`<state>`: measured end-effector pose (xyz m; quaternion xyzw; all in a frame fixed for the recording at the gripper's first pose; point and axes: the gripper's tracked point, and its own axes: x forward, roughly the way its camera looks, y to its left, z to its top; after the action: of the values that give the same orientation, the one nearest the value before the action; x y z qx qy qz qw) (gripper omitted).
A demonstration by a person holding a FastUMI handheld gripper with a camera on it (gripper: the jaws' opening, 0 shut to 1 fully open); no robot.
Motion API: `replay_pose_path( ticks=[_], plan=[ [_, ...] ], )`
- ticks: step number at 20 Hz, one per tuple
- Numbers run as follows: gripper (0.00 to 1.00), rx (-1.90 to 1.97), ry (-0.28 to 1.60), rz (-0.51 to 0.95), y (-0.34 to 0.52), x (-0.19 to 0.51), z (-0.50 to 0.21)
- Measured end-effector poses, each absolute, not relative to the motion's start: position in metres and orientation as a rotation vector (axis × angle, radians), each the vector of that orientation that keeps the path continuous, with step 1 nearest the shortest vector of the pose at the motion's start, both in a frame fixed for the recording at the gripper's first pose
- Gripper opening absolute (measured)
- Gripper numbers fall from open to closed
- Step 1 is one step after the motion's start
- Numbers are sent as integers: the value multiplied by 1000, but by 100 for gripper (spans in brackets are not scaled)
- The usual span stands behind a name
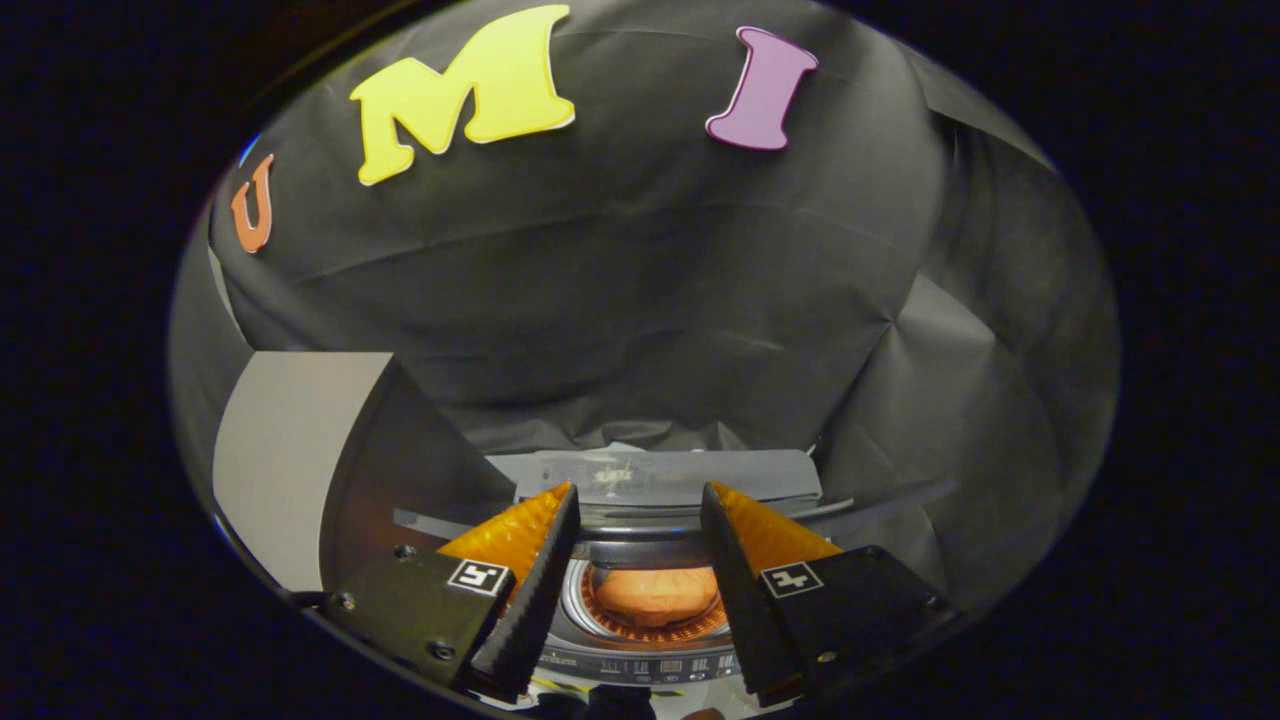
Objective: Put the clothes into the washing machine and then close the washing machine lid.
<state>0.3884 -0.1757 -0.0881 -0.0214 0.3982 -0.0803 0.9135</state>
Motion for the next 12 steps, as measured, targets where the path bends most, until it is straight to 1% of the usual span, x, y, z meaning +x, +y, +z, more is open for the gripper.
replay_pose_path(
  ticks=[12],
  plan=[
    [78, -40, 879, -194, -173, 351, -108]
  ],
)
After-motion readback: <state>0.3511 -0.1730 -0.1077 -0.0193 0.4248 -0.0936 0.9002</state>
